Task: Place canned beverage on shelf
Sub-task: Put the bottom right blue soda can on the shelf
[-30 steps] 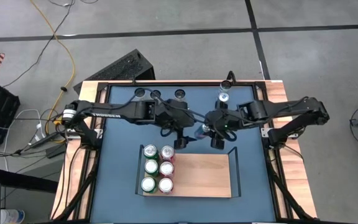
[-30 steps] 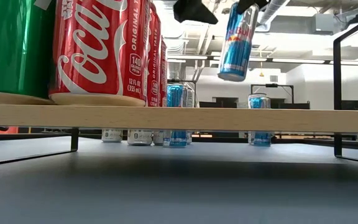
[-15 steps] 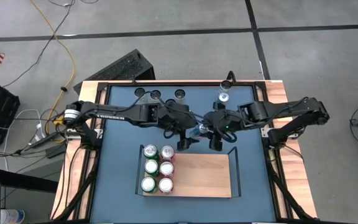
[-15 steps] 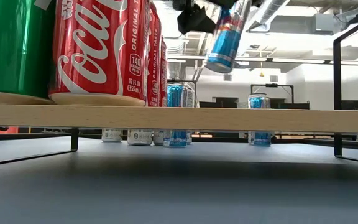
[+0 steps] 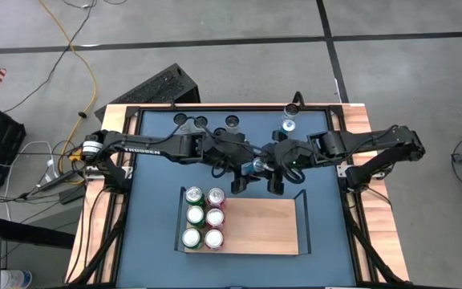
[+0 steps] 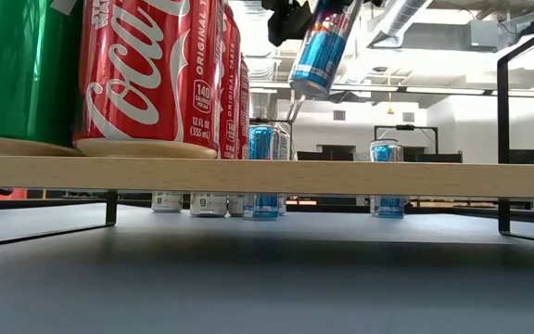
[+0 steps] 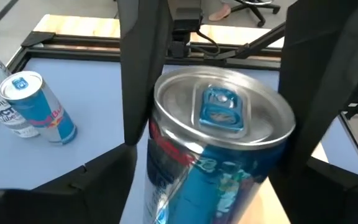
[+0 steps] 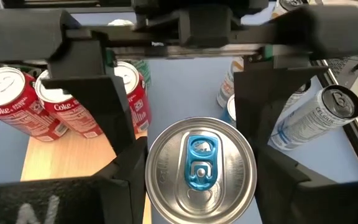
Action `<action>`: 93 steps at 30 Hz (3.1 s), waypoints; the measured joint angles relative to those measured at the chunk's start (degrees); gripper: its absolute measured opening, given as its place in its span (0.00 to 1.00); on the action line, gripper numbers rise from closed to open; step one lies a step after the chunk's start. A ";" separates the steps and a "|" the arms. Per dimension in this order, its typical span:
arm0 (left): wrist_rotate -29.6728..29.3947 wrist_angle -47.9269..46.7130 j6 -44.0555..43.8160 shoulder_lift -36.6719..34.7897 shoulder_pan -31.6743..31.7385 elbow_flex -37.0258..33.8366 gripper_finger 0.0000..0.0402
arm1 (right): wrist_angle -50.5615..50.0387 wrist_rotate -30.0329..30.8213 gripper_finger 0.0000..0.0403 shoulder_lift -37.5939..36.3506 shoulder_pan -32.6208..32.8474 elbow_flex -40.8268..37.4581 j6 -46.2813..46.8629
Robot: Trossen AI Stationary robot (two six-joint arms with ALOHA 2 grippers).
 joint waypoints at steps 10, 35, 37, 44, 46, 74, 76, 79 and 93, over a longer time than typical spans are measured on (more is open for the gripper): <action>1.04 -3.67 0.00 0.00 -0.04 0.07 0.57 | 0.38 -0.22 0.56 0.02 0.00 0.00 -0.01; -0.94 3.93 -4.17 -0.80 -0.03 -0.07 0.56 | -3.50 0.65 0.66 -13.84 -1.40 -2.04 -1.60; -1.64 8.07 -4.15 -1.83 0.00 -0.08 0.56 | -0.54 2.44 0.66 -17.48 -0.70 -5.41 0.32; -3.47 18.68 -3.55 -5.65 -0.07 0.11 0.56 | 18.57 6.01 0.66 -27.58 1.71 -21.29 2.01; -3.70 20.60 -3.53 -5.84 -0.07 0.11 0.56 | 23.62 6.04 0.66 -27.55 1.97 -23.75 1.64; -5.43 21.47 -4.82 -5.59 0.01 0.02 0.56 | 33.66 1.53 0.66 -18.58 -1.11 -24.55 -6.23; -5.46 21.13 -4.78 -5.57 -0.02 0.02 0.56 | 34.66 2.02 0.65 -18.19 -1.74 -24.51 -5.99; -5.36 20.91 -4.50 -5.53 0.07 0.02 0.56 | 34.01 2.42 0.57 -18.15 -2.07 -24.50 -5.62; -4.94 13.83 -0.95 -6.68 0.61 0.04 0.64 | 32.85 2.91 0.44 -17.31 -2.08 -24.61 -6.50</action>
